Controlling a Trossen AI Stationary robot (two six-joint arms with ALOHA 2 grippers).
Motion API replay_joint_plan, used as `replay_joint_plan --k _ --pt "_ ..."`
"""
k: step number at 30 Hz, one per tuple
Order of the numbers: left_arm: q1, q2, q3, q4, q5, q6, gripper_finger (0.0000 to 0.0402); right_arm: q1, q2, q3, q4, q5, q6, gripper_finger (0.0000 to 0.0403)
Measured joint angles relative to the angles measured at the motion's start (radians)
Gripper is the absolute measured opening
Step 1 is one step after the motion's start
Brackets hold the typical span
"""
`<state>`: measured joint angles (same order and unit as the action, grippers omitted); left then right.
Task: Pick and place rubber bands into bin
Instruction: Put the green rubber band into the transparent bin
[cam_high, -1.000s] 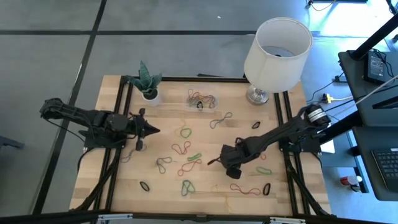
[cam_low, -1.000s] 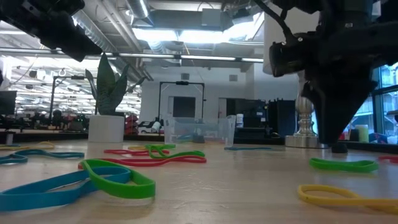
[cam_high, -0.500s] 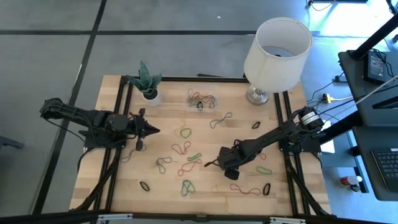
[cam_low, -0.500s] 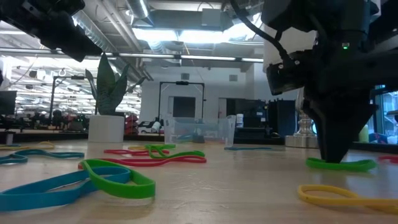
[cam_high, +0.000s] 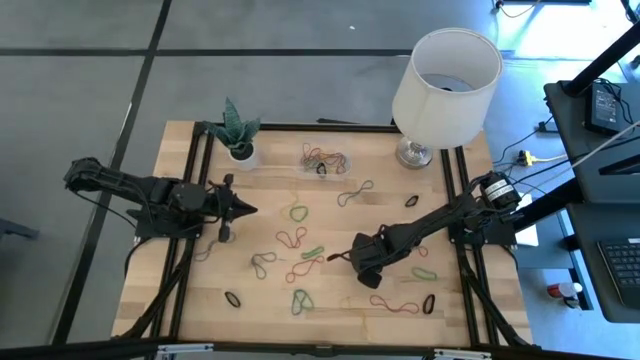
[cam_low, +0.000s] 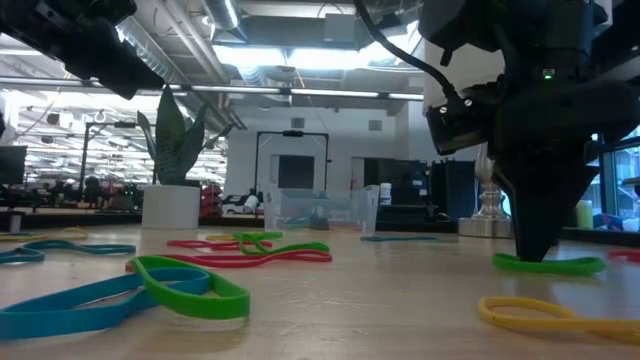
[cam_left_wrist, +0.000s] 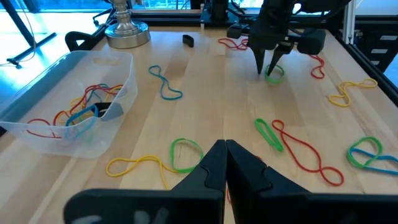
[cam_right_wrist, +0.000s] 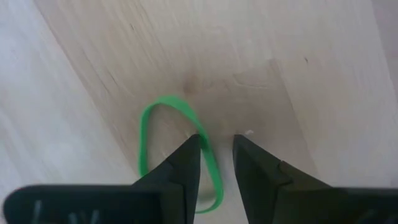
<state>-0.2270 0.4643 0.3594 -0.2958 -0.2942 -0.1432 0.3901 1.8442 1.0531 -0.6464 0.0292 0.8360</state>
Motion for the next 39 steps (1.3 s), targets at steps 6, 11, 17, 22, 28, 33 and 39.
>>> replay_joint_plan --k 6,11,17,22,28,33,39 --pt "0.000 0.000 0.000 0.000 0.000 0.000 0.0001 0.000 0.003 0.012 -0.009 -0.001 -0.025 0.0096" --pt "0.000 0.000 0.000 0.000 0.000 0.000 0.0001 0.000 0.003 0.016 -0.014 0.002 -0.056 0.0067" --pt "0.000 0.000 0.000 0.000 0.000 0.000 0.0001 -0.002 0.003 0.016 -0.007 -0.001 -0.045 0.0007" --pt "0.000 0.000 0.000 0.000 0.000 0.000 0.0001 -0.002 0.003 0.017 -0.005 0.000 0.004 0.0010" --pt "0.000 0.000 0.000 0.000 0.000 0.000 0.0001 -0.002 0.003 0.018 -0.004 0.000 0.026 0.0005" --pt "0.000 0.000 0.000 0.000 0.000 0.000 0.0001 -0.002 0.003 0.018 -0.003 0.001 0.025 0.0004" --pt "0.000 0.000 0.000 0.000 0.000 0.000 0.0001 -0.002 0.003 0.018 -0.002 0.002 0.022 0.0004"
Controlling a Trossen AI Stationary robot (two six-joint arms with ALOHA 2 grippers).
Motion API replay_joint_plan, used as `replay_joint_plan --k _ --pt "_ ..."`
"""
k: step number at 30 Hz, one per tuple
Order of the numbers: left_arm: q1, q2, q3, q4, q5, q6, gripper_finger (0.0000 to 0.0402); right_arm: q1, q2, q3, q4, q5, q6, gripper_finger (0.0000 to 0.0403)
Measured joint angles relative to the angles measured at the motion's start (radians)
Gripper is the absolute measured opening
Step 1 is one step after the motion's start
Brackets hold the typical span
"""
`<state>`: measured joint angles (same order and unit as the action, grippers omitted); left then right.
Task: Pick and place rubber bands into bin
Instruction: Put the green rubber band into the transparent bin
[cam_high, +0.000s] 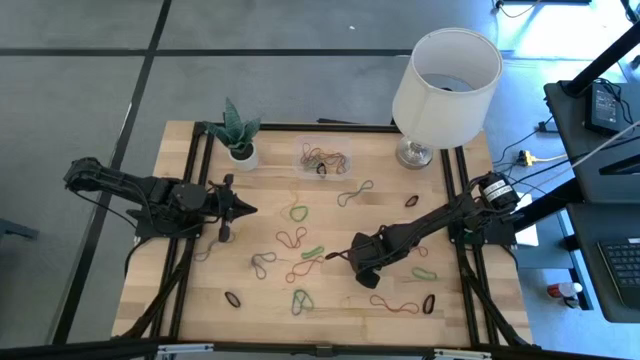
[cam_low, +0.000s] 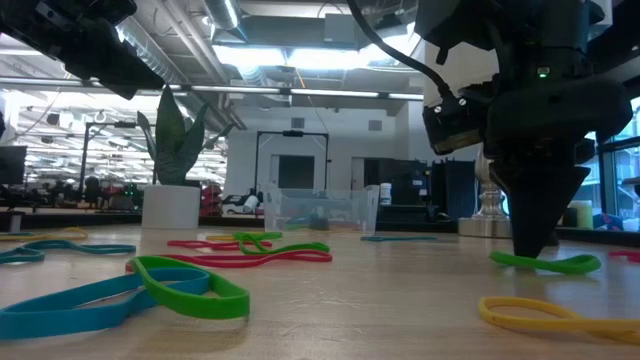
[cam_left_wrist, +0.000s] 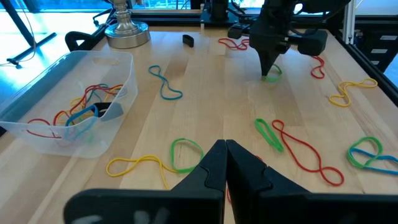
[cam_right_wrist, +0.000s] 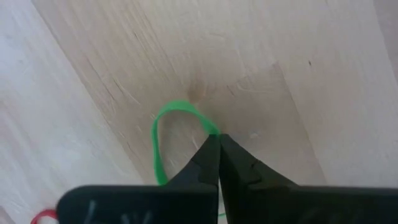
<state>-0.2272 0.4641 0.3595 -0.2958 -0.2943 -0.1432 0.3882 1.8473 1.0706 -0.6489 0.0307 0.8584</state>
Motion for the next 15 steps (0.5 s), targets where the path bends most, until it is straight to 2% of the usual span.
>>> replay_joint_plan --k 7,11,15 --pt "0.000 0.000 0.000 0.000 0.000 0.000 0.0001 -0.019 0.009 0.046 -0.037 0.004 -0.017 0.0002" --pt "0.000 0.000 0.000 0.000 0.000 0.000 0.0001 -0.040 0.002 0.186 -0.131 0.072 -0.082 0.0001" --pt "0.000 0.000 0.000 0.000 0.000 0.000 0.0001 -0.083 0.008 0.313 -0.193 0.096 -0.140 0.0001"
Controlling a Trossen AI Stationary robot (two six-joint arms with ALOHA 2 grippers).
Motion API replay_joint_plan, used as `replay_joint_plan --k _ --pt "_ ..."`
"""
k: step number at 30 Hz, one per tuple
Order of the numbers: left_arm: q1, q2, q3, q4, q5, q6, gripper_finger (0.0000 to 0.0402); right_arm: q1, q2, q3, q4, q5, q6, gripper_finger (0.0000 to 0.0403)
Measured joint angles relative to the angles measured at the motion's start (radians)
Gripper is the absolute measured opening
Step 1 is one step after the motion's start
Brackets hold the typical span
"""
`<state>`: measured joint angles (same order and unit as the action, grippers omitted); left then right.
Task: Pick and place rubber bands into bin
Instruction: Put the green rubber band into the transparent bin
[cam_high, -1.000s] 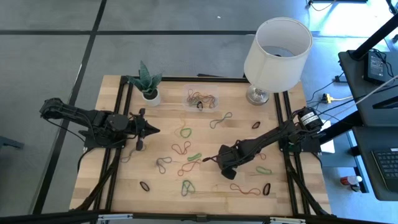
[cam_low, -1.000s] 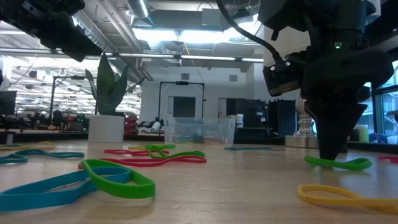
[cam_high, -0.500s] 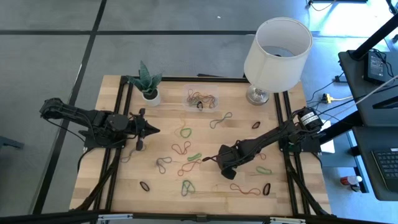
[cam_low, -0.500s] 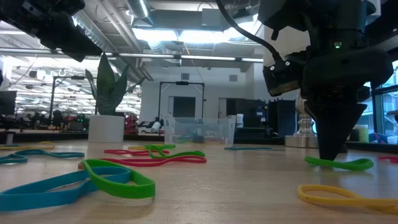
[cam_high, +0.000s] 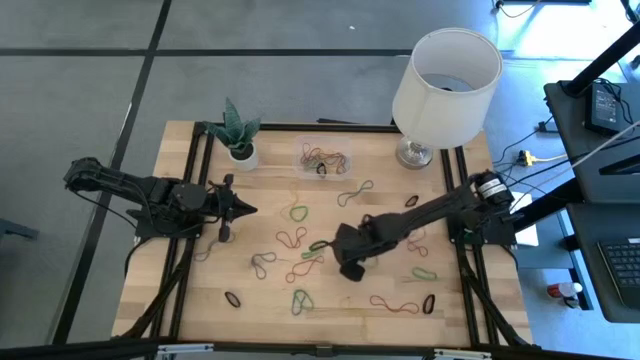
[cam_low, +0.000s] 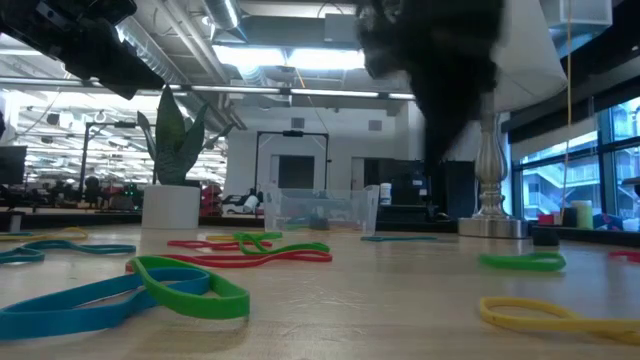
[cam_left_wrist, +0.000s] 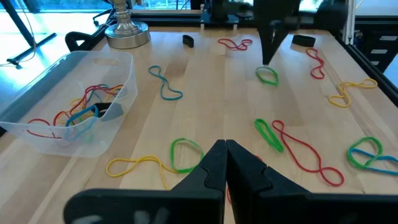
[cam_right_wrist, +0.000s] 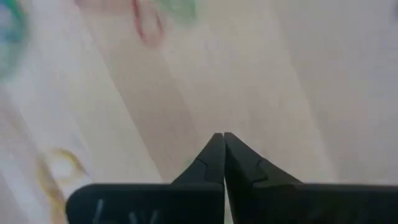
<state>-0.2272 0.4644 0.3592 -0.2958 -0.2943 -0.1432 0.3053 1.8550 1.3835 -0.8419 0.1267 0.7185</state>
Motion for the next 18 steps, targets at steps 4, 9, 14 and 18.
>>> replay_joint_plan --k 4,9,14,18 --pt "0.000 0.000 0.000 0.000 0.000 0.000 0.0001 -0.049 -0.005 0.106 -0.054 0.022 -0.023 0.0001" --pt "0.000 0.000 0.000 0.000 0.000 0.000 0.0001 -0.063 -0.005 0.144 -0.173 0.011 -0.023 0.0000" --pt "0.000 0.000 0.000 0.000 0.000 0.000 0.0001 -0.008 -0.005 0.082 -0.229 -0.028 -0.020 0.0004" --pt "0.000 0.000 0.000 0.000 0.000 0.000 0.0001 0.045 -0.005 0.004 -0.224 -0.041 -0.016 0.0019"
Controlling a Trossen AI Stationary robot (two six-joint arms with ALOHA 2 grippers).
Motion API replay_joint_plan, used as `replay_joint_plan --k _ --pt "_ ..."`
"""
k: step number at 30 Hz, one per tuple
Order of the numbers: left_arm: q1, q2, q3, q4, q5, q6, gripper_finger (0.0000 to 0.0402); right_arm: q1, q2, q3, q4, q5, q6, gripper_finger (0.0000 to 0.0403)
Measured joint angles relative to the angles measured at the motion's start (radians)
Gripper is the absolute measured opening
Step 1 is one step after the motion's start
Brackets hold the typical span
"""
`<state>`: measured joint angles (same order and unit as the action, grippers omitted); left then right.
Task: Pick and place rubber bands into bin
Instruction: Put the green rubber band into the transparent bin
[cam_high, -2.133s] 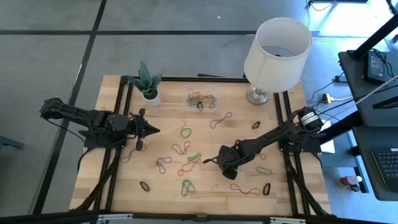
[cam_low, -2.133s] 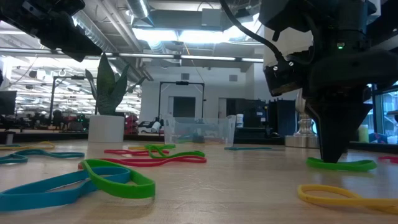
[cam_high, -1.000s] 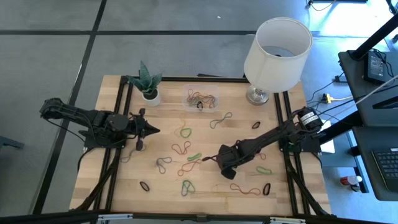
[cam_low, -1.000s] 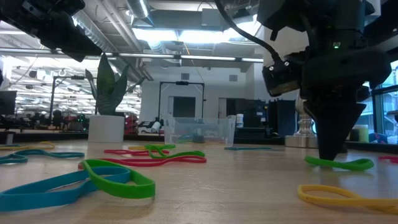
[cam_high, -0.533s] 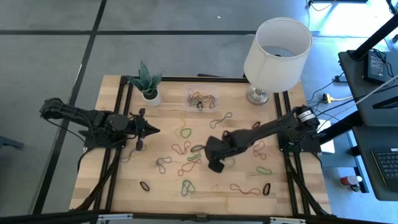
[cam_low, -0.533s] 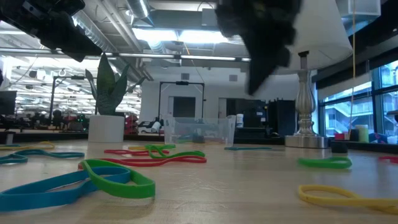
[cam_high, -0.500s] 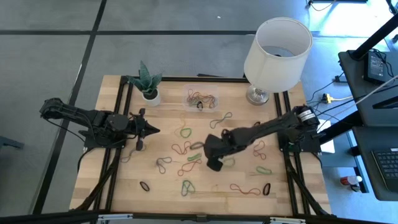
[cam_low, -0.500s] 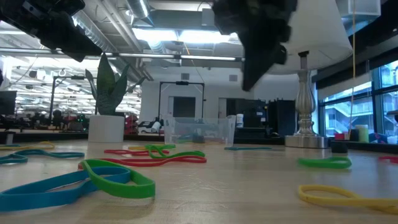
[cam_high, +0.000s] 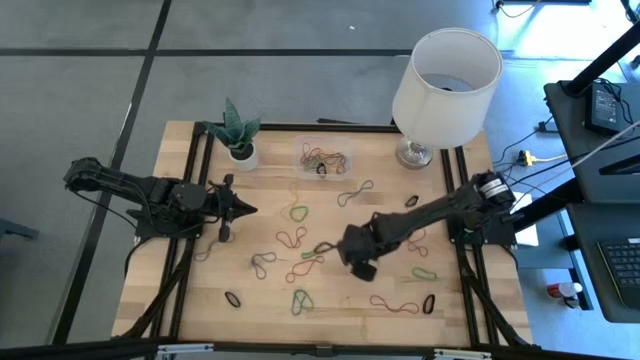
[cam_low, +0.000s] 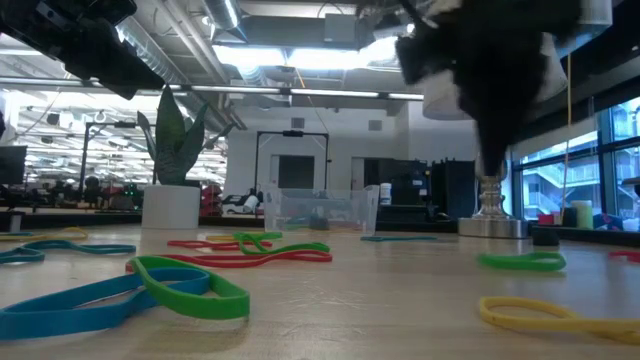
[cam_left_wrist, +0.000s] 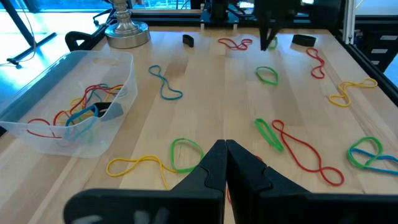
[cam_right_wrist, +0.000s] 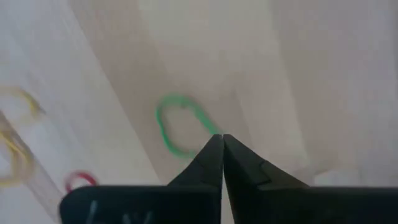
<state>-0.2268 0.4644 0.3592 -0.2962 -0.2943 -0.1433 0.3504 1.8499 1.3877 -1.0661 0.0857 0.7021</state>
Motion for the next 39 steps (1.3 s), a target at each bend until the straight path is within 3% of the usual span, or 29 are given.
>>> replay_joint_plan --k 8,18,27,39 --pt "0.000 0.000 0.000 0.000 0.000 0.000 0.0001 0.097 -0.029 -0.183 0.160 -0.037 0.033 0.0038" --pt "0.000 0.000 0.000 0.000 0.000 0.000 0.0001 0.127 -0.197 -0.406 0.379 -0.036 0.039 0.0040" --pt "0.000 0.000 0.000 0.000 0.000 0.000 0.0001 0.126 -0.318 -0.478 0.471 0.000 -0.109 0.0040" --pt "0.000 0.000 0.000 0.000 0.000 0.000 0.0001 0.126 -0.319 -0.479 0.472 0.016 -0.265 0.0040"
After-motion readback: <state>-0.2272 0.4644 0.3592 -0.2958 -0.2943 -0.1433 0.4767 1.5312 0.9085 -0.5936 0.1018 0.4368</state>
